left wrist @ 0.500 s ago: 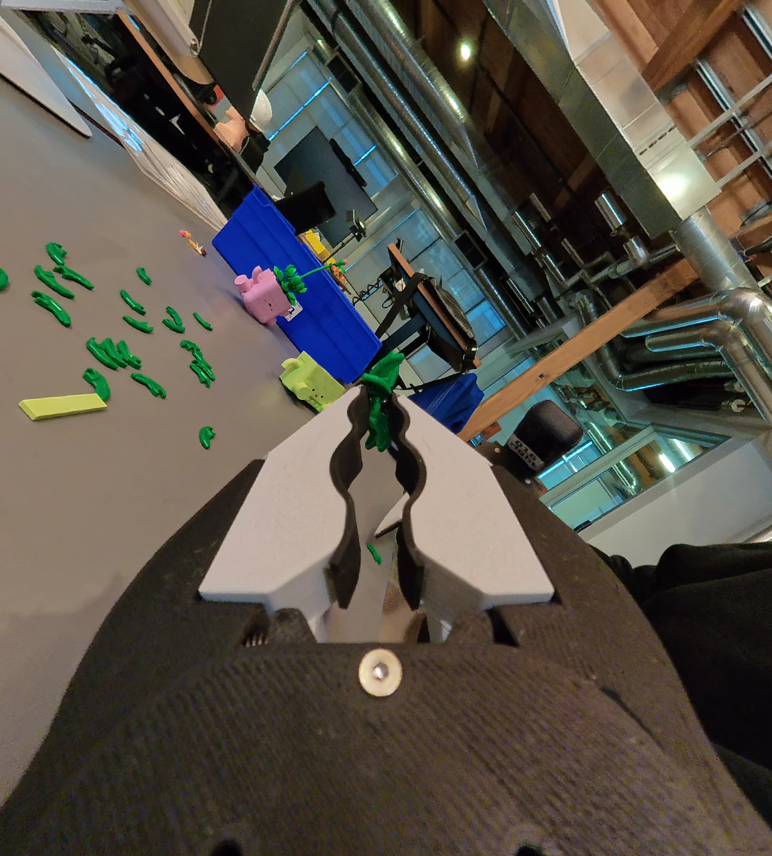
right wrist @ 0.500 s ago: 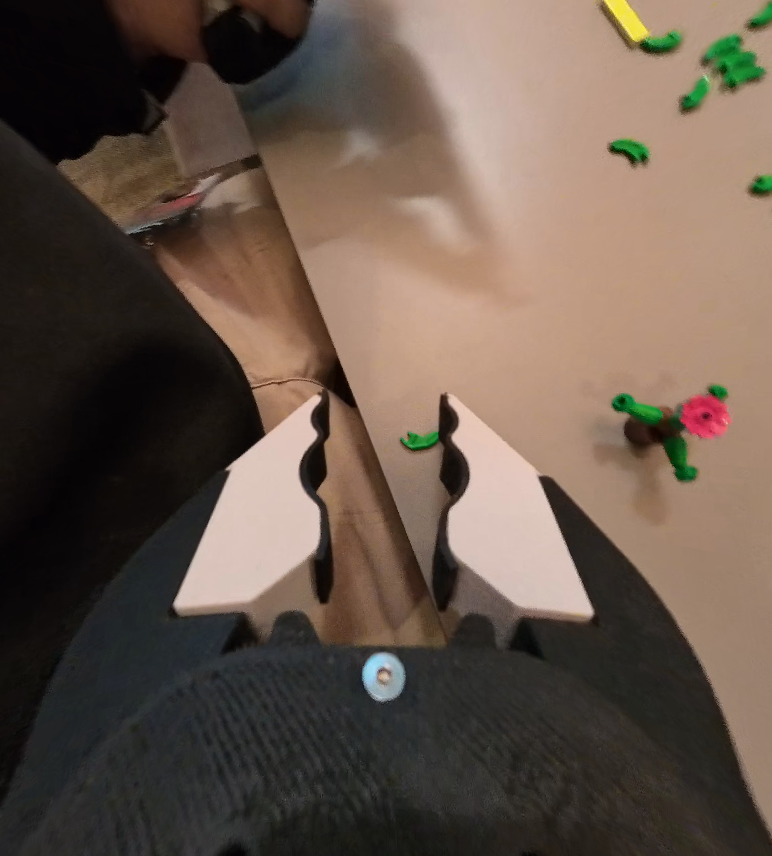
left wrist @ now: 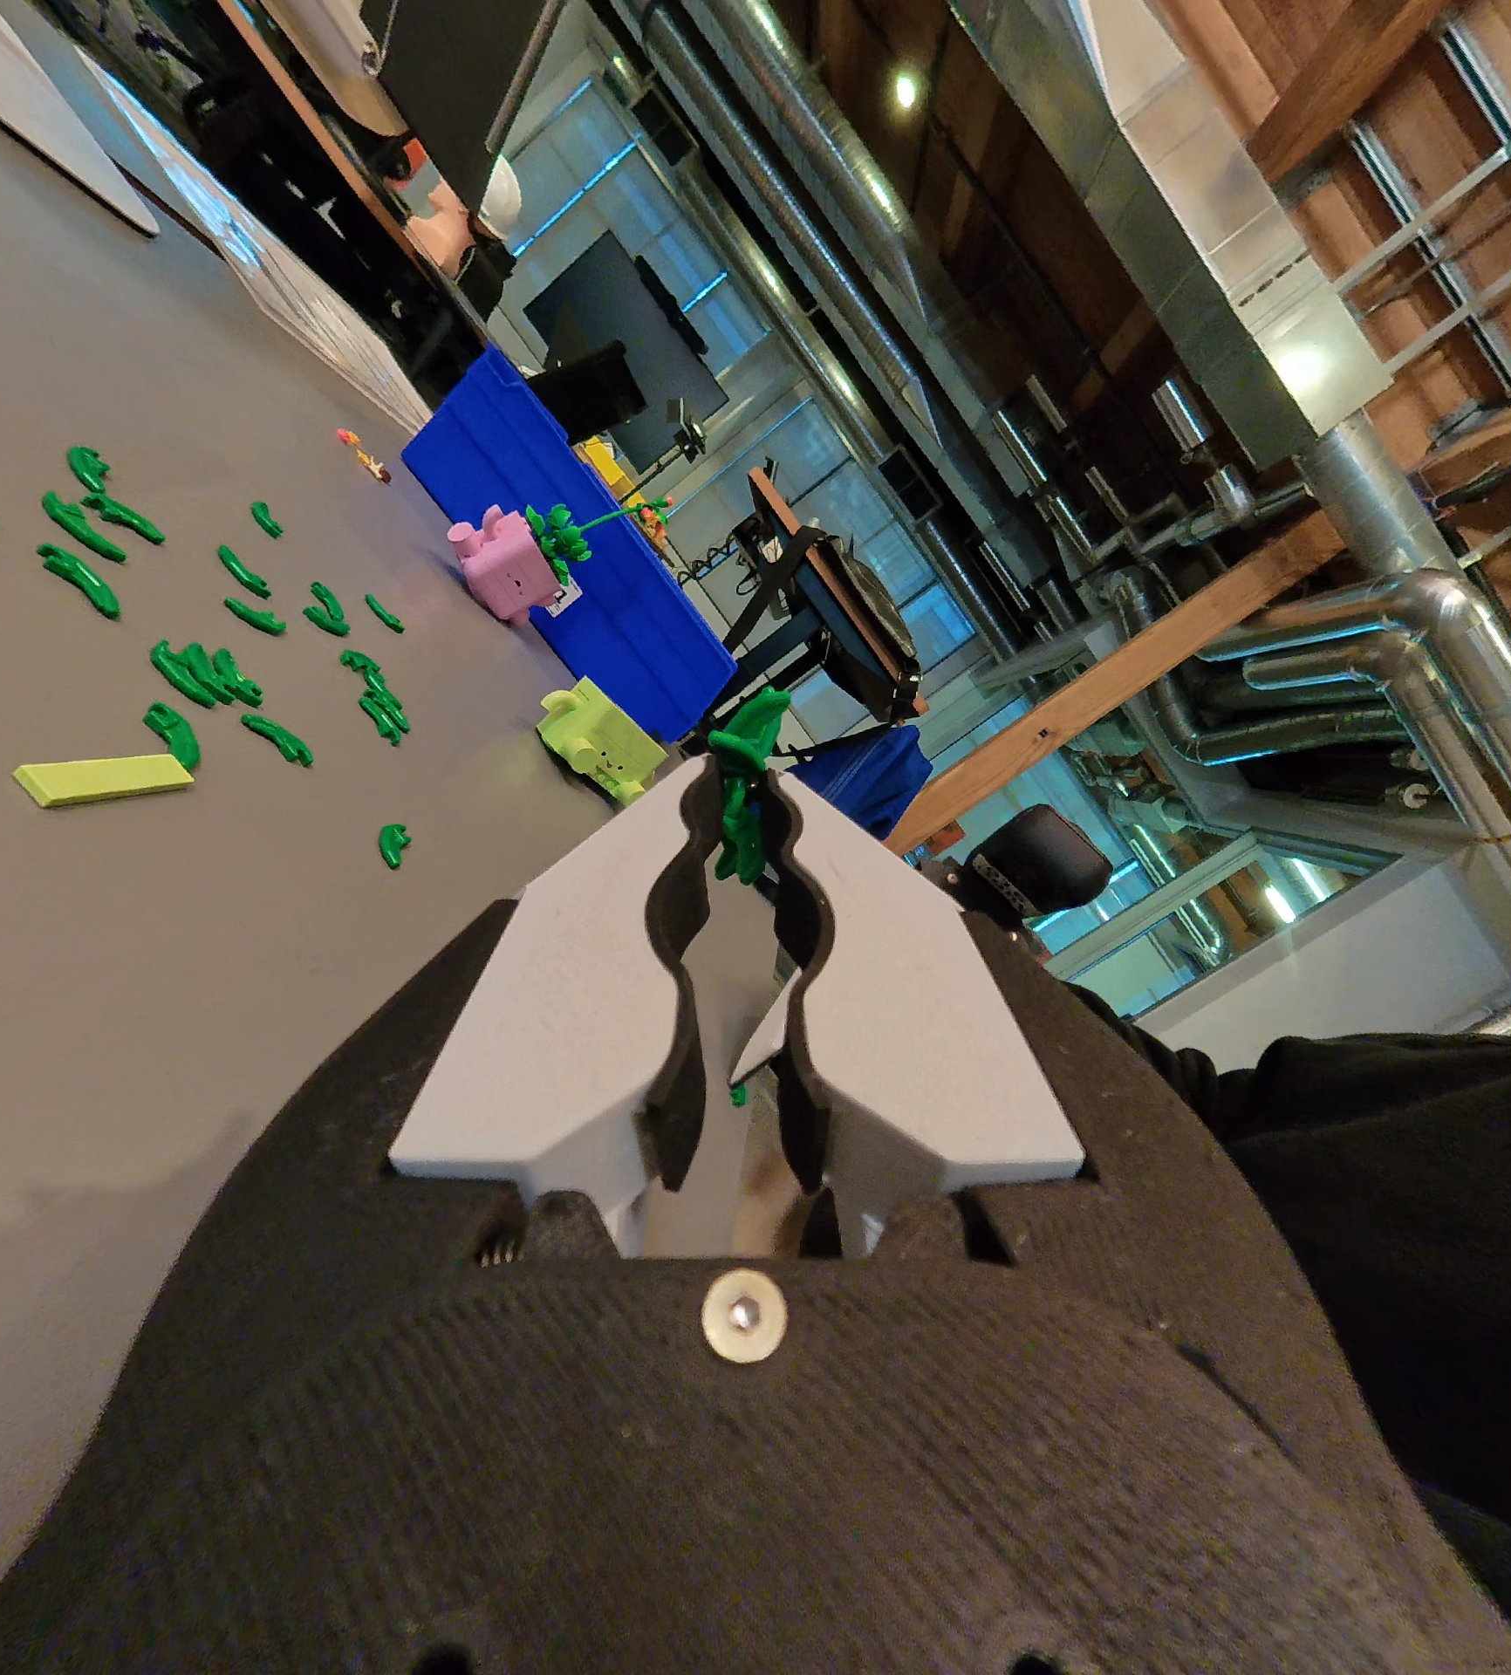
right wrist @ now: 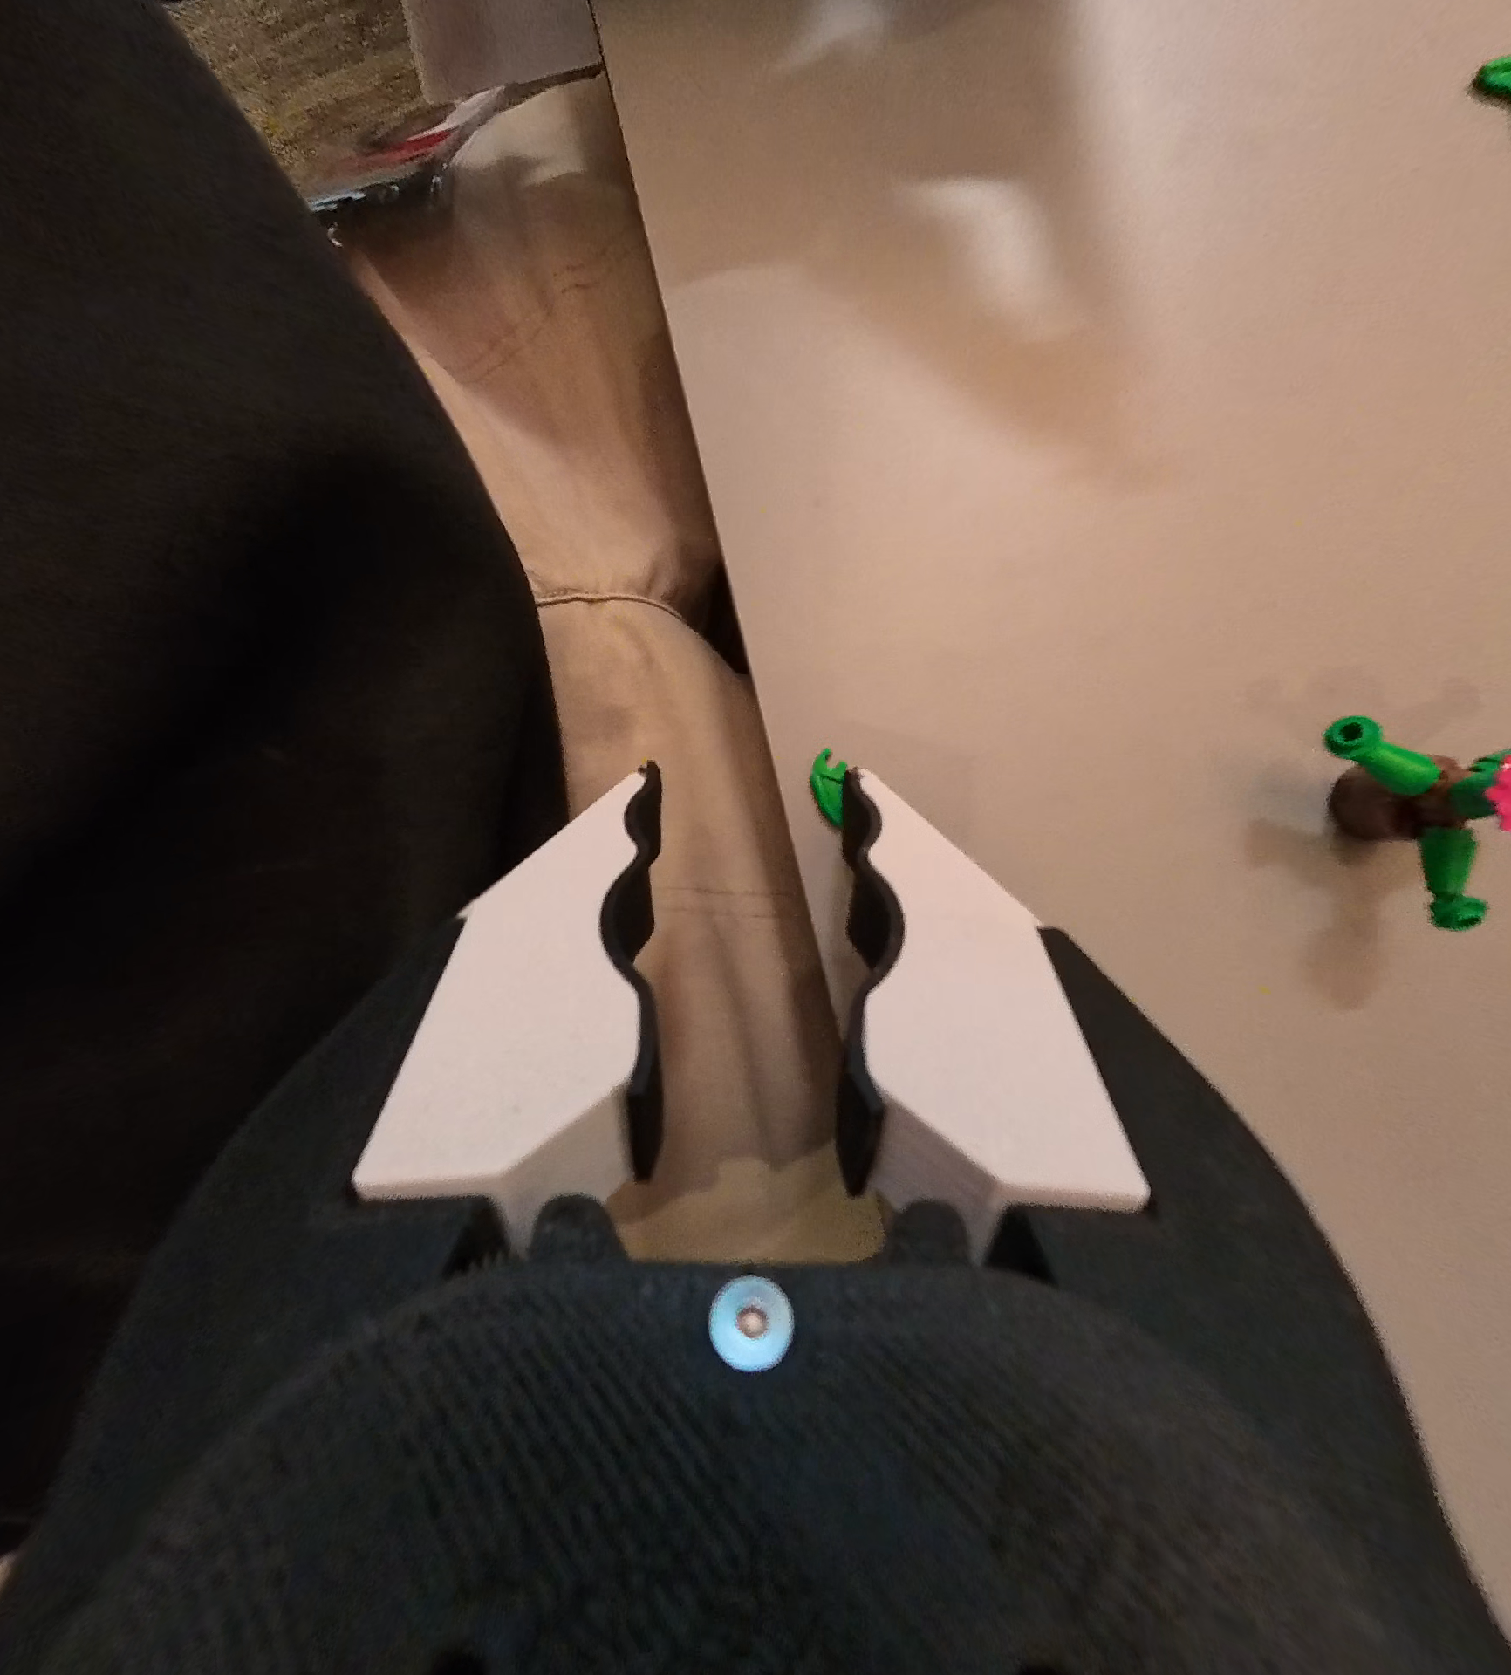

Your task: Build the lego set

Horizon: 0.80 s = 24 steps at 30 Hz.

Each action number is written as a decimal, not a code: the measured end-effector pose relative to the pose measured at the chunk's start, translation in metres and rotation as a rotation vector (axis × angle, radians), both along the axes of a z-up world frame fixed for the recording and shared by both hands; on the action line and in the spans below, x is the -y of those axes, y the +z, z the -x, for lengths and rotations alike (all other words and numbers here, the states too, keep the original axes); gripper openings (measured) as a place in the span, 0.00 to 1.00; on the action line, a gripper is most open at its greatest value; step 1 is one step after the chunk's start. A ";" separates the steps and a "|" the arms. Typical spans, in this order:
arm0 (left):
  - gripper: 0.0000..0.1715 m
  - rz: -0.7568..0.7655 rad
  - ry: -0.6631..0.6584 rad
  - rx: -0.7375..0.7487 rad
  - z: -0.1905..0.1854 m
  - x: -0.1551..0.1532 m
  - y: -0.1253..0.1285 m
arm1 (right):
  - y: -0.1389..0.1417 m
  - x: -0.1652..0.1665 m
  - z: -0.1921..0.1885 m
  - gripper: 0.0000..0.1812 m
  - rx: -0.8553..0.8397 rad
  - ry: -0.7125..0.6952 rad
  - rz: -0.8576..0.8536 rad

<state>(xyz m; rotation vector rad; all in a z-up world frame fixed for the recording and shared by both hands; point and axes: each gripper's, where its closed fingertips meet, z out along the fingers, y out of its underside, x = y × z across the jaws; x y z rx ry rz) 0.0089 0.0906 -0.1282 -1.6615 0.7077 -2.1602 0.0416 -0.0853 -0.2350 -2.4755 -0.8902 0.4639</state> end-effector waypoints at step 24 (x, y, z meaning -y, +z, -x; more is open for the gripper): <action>0.03 0.000 -0.010 -0.008 -0.002 0.003 -0.002 | -0.002 0.006 -0.006 0.12 0.036 -0.121 -0.027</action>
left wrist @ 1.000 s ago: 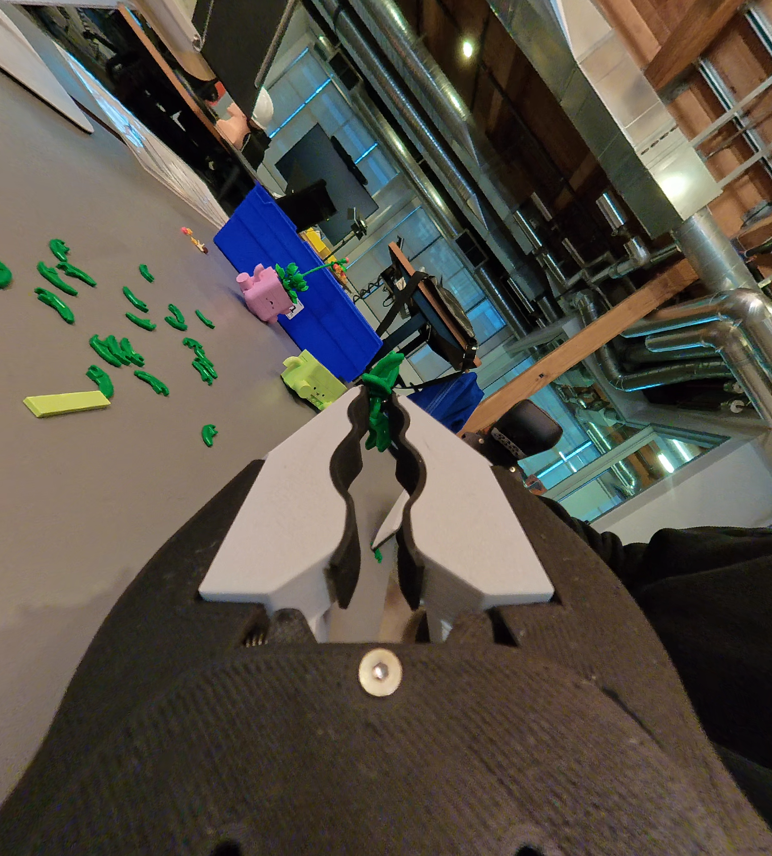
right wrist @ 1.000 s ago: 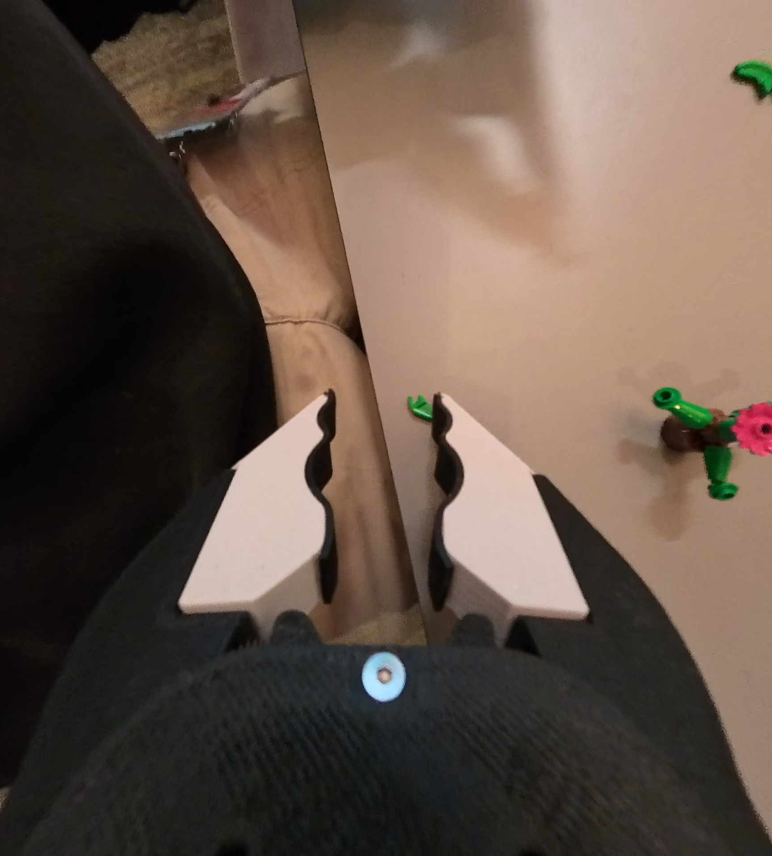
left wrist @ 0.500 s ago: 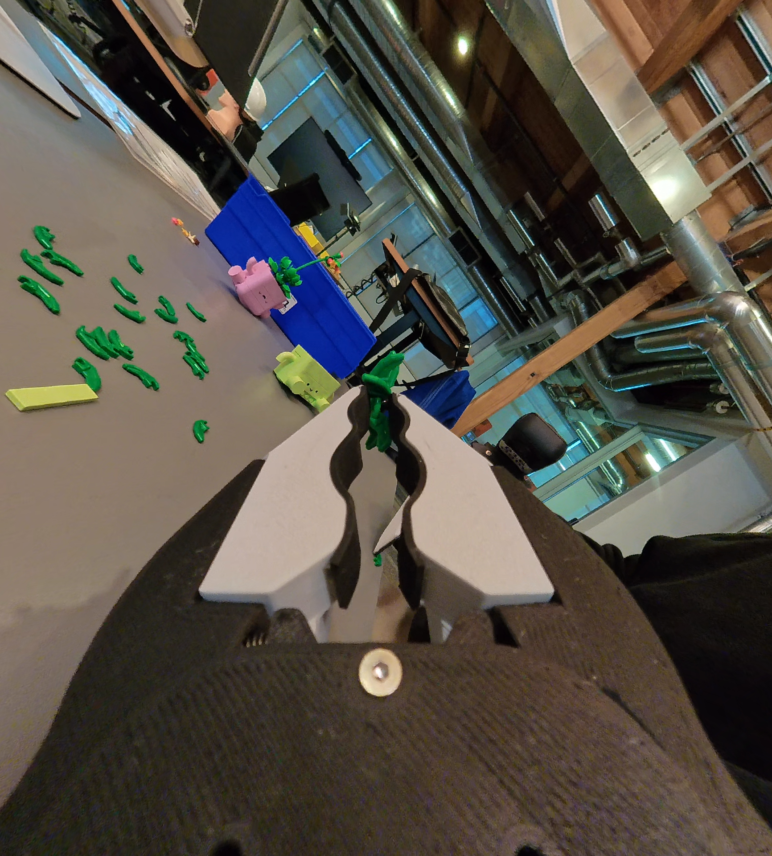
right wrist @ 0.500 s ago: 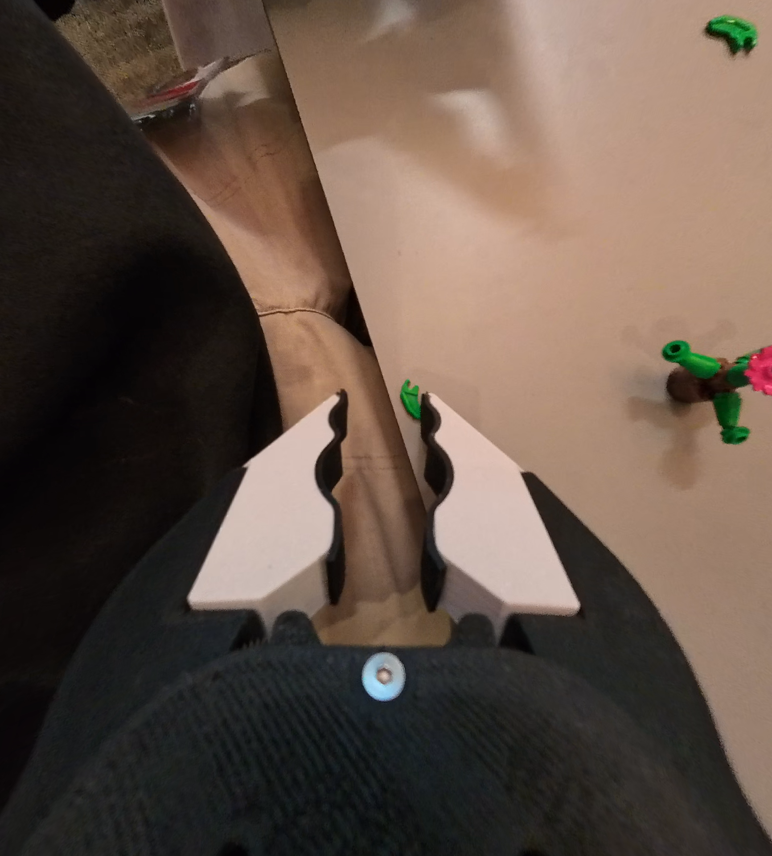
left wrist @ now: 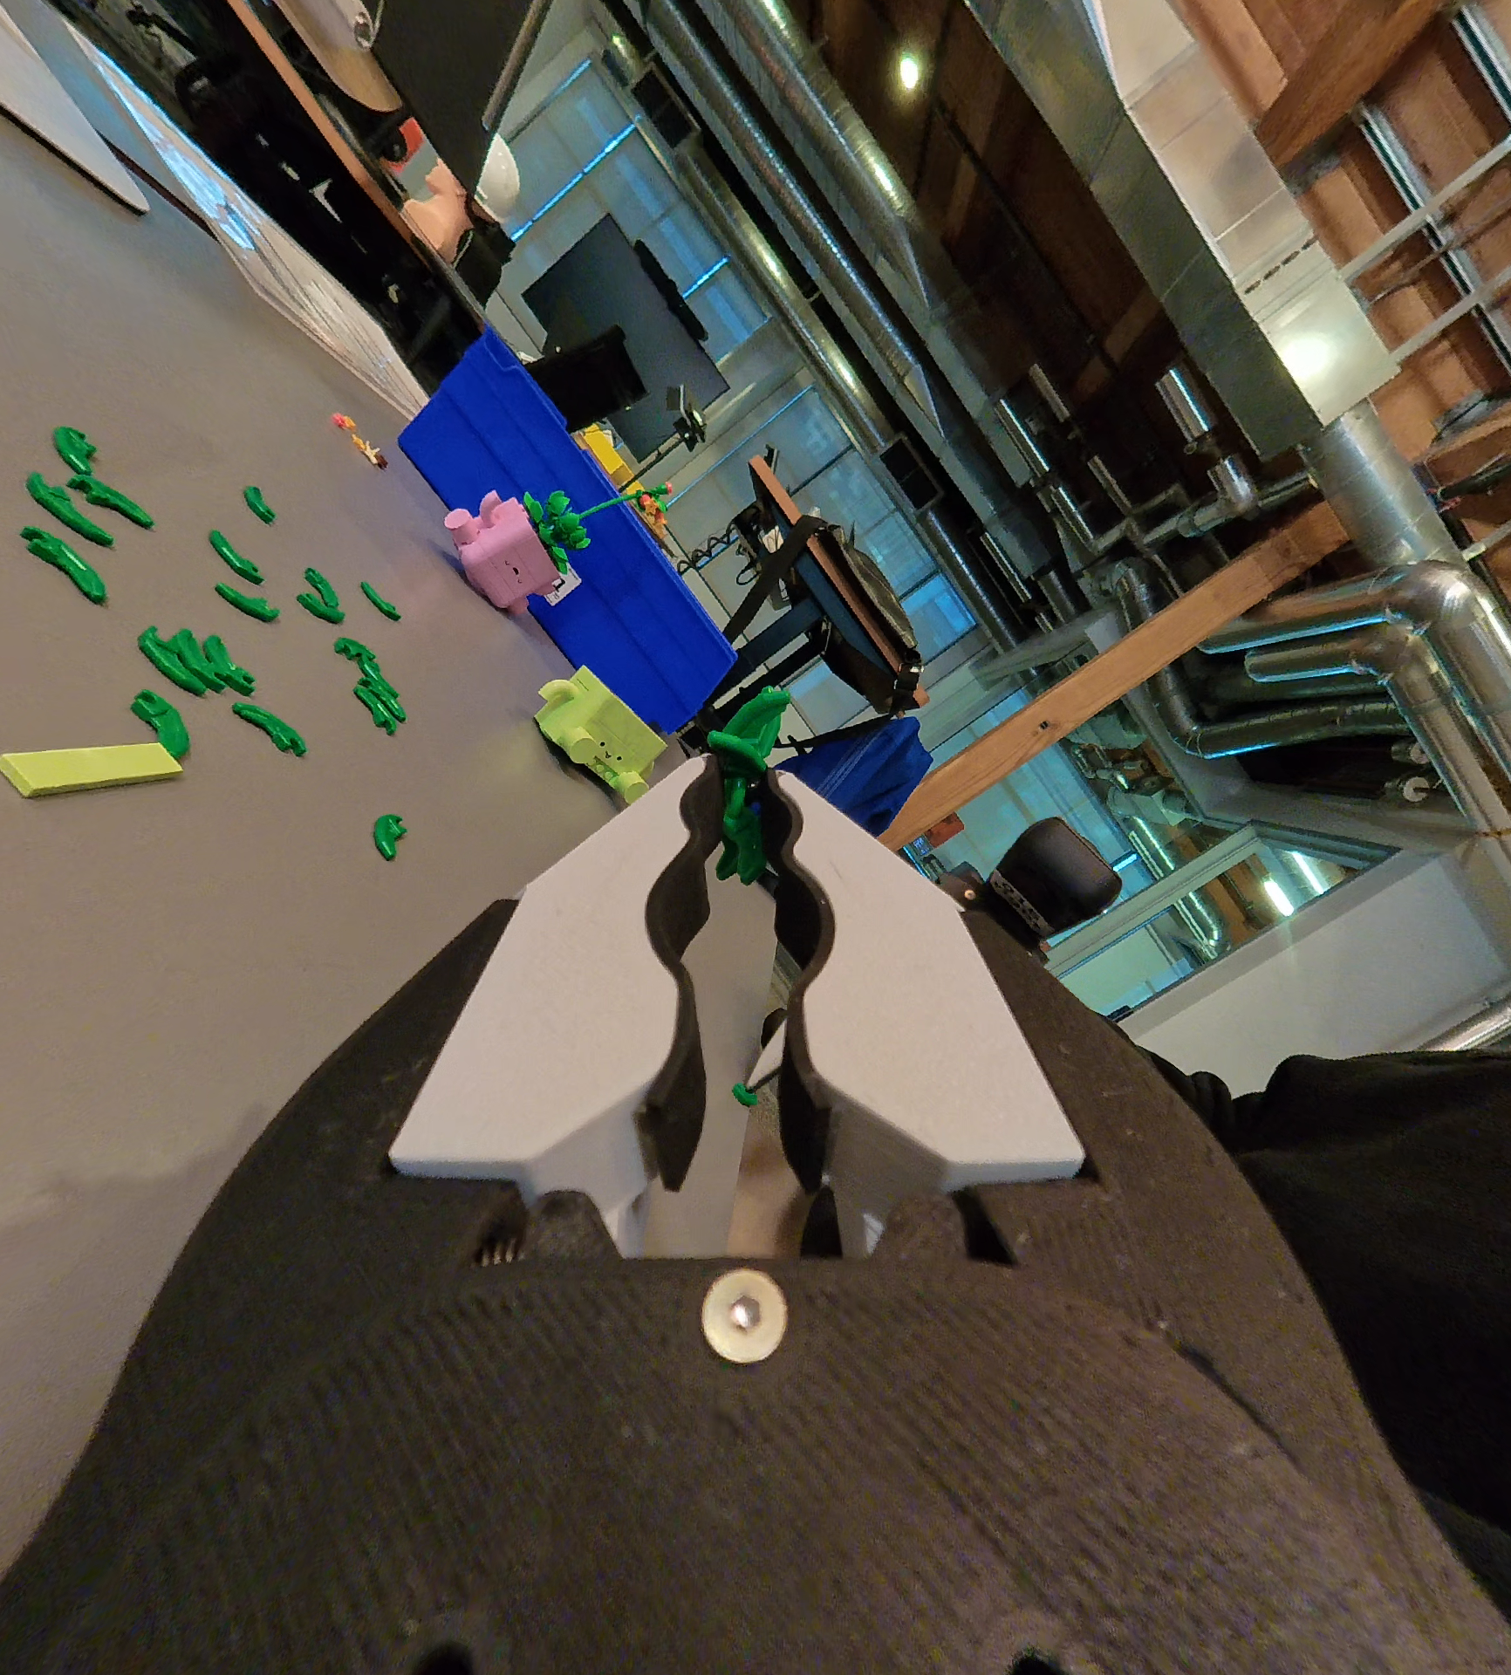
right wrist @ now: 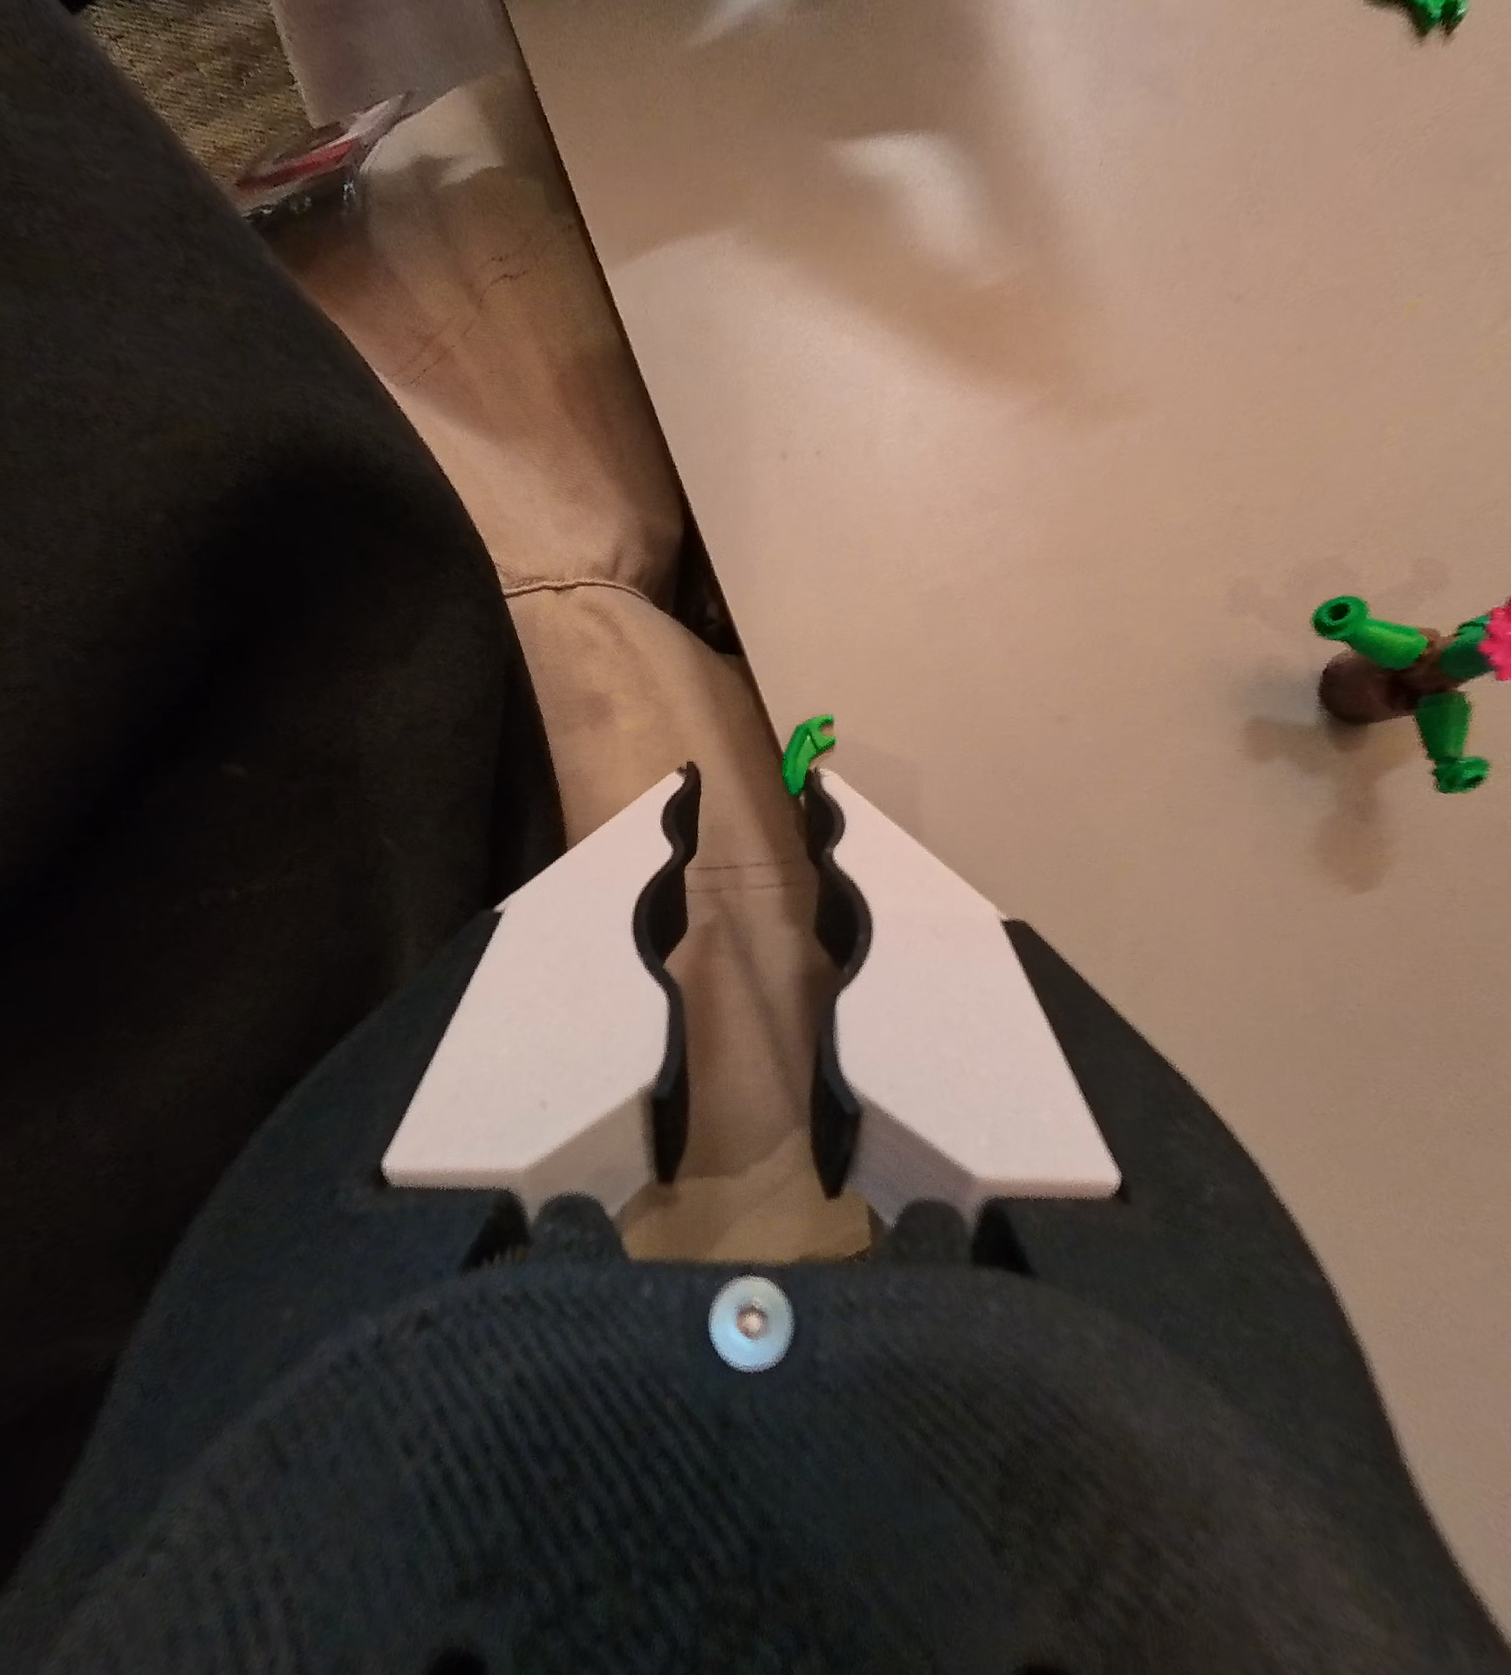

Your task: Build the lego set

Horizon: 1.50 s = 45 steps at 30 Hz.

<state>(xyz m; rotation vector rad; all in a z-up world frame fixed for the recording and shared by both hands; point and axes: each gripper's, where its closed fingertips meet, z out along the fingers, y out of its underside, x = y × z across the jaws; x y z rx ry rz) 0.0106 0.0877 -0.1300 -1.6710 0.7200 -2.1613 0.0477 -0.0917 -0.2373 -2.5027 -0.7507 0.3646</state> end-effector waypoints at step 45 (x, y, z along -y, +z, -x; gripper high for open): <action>0.03 -0.007 -0.093 0.016 -0.012 0.028 0.003 | 0.003 -0.001 -0.005 0.16 -1.324 -1.225 0.000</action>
